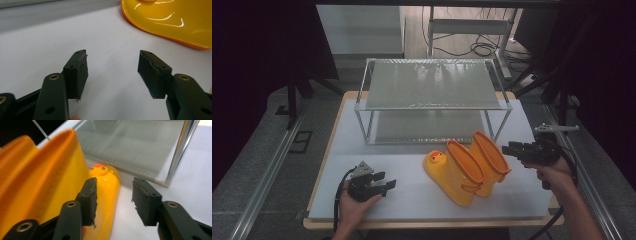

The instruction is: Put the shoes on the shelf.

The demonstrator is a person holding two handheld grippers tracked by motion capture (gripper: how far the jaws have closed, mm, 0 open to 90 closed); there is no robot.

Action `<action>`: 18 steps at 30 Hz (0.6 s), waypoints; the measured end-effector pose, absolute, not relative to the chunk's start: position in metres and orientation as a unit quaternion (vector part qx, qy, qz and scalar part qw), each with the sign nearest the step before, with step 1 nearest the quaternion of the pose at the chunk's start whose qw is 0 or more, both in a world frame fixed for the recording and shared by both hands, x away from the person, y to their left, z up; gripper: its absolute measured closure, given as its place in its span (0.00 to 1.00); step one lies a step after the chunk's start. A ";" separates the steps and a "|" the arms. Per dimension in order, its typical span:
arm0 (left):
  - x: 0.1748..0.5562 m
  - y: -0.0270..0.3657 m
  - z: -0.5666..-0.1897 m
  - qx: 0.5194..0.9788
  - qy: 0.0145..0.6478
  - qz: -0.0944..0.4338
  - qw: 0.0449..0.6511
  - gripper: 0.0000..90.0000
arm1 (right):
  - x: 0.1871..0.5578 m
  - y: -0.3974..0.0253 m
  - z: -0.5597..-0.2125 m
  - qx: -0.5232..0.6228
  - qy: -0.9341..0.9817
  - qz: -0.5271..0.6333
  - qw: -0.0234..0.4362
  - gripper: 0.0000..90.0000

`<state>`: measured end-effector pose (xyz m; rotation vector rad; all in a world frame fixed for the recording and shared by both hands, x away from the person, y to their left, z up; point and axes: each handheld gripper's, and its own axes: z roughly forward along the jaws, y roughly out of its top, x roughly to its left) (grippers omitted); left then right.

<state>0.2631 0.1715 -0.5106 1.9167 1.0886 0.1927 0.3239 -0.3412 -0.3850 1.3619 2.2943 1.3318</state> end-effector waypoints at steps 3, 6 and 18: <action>0.263 0.172 -0.511 0.776 0.439 0.079 0.447 0.46 | 0.321 -0.345 -0.380 0.451 0.760 0.462 0.078 0.56; 0.263 0.172 -0.511 0.775 0.440 0.079 0.447 0.46 | 0.320 -0.349 -0.380 0.456 0.753 0.471 0.067 0.54; 0.263 0.172 -0.511 0.773 0.441 0.079 0.449 0.45 | 0.310 -0.314 -0.330 0.409 0.791 0.452 0.053 0.49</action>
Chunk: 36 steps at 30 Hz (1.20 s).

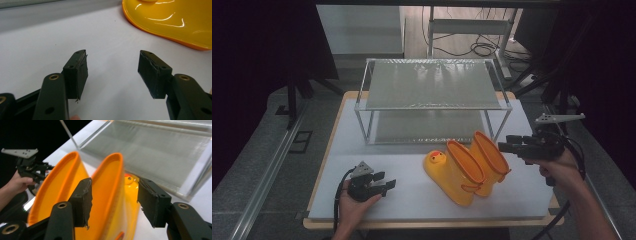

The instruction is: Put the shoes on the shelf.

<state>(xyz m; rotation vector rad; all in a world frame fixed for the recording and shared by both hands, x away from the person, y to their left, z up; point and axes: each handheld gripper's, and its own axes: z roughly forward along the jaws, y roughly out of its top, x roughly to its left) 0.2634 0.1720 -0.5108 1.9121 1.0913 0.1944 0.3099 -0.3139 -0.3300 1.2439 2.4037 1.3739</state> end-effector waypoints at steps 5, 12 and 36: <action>0.263 0.171 -0.511 0.774 0.442 0.077 0.448 0.45 | 0.311 -0.303 -0.325 0.405 0.804 0.433 0.037 0.46; 0.264 0.172 -0.511 0.775 0.440 0.077 0.447 0.45 | 0.318 -0.281 -0.326 0.406 0.823 0.396 0.014 0.41; 0.263 0.171 -0.511 0.775 0.439 0.077 0.448 0.45 | 0.320 -0.248 -0.321 0.412 0.846 0.339 -0.005 0.34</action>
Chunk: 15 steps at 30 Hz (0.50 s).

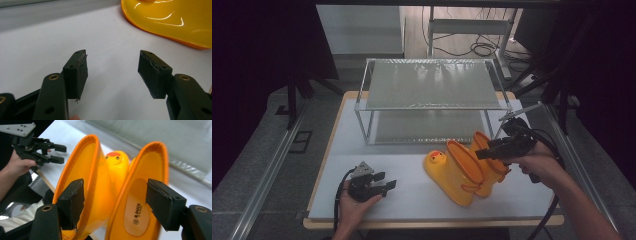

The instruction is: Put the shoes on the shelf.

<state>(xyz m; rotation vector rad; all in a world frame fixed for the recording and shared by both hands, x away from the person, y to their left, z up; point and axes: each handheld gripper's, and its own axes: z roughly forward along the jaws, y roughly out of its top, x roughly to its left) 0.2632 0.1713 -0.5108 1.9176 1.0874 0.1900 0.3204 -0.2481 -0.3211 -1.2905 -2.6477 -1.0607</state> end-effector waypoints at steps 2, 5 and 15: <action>0.263 0.172 -0.511 0.774 0.440 0.077 0.448 0.45 | 0.322 -0.245 -0.325 -0.414 -0.846 -0.336 0.015 0.34; 0.263 0.171 -0.511 0.775 0.440 0.076 0.447 0.45 | 0.324 -0.241 -0.328 -0.416 -0.846 -0.332 0.016 0.33; 0.263 0.172 -0.511 0.774 0.440 0.076 0.449 0.45 | 0.327 -0.224 -0.338 -0.425 -0.857 -0.290 0.019 0.34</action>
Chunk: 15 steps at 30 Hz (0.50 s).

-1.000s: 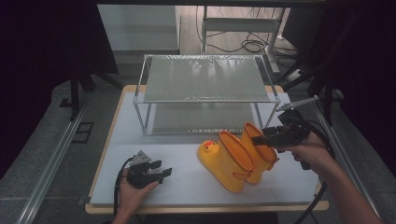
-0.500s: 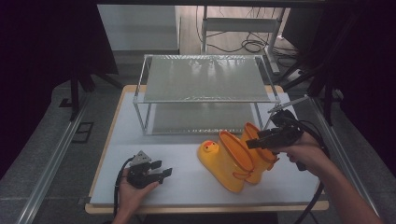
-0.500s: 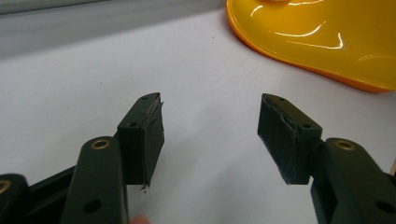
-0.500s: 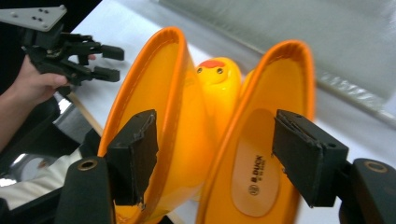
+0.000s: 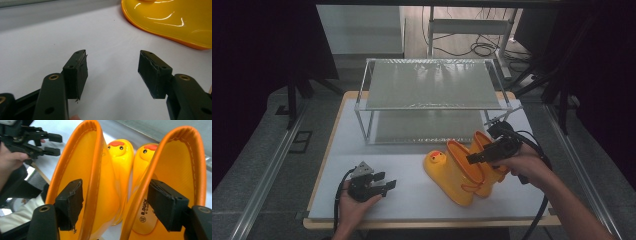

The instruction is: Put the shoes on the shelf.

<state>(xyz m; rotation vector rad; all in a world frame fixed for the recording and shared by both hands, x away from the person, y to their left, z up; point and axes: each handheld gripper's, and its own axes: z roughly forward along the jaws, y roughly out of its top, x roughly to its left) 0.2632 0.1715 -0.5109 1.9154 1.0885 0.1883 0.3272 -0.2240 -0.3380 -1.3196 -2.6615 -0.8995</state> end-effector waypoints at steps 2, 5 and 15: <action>0.263 0.171 -0.511 0.774 0.439 0.076 0.449 0.45 | 0.327 -0.219 -0.343 -0.426 -0.863 -0.270 0.015 0.39; 0.263 0.171 -0.511 0.775 0.439 0.076 0.449 0.45 | 0.327 -0.217 -0.343 -0.432 -0.862 -0.266 0.011 0.43; 0.263 0.170 -0.511 0.776 0.438 0.076 0.448 0.45 | 0.330 -0.215 -0.345 -0.444 -0.865 -0.232 0.012 0.82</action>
